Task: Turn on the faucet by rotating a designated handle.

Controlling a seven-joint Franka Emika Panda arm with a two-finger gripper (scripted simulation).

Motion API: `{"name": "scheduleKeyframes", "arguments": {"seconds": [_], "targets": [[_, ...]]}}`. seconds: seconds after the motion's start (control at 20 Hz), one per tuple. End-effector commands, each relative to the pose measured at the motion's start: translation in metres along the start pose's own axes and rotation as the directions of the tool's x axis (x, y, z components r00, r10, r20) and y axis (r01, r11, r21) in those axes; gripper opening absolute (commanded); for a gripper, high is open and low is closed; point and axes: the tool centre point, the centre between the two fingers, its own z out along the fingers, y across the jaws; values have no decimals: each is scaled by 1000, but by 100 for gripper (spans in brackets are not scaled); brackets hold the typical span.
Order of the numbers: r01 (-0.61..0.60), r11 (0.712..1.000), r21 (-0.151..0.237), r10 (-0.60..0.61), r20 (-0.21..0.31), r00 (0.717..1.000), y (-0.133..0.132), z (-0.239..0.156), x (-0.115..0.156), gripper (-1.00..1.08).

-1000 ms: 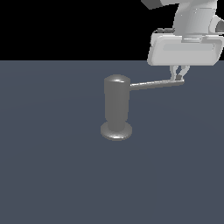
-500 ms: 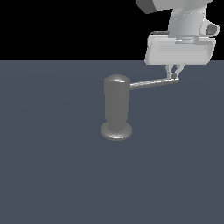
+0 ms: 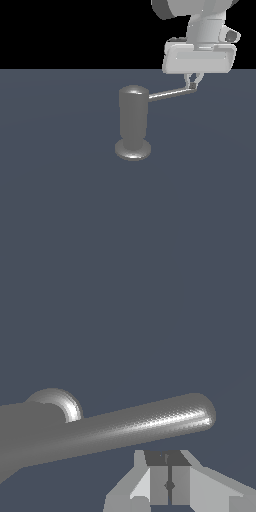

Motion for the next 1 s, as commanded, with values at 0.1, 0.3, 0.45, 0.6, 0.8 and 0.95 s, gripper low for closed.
{"name": "scheduleKeyframes", "arguments": {"seconds": [0.1, 0.3, 0.45, 0.6, 0.8, 0.95], "targets": [[8, 1000, 3, -8, 7, 1000, -8, 8, 16, -100], [5, 1000, 3, -5, 10, 1000, -8, 10, 27, -100], [3, 1000, 3, -3, 11, 1000, -9, 11, 35, -100], [1, 1000, 3, -1, 13, 1000, -9, 12, 43, -100], [-2, 1000, 3, 2, 15, 1000, -9, 13, 53, -100], [-4, 1000, 3, 4, 17, 1000, -9, 14, 60, -100]]}}
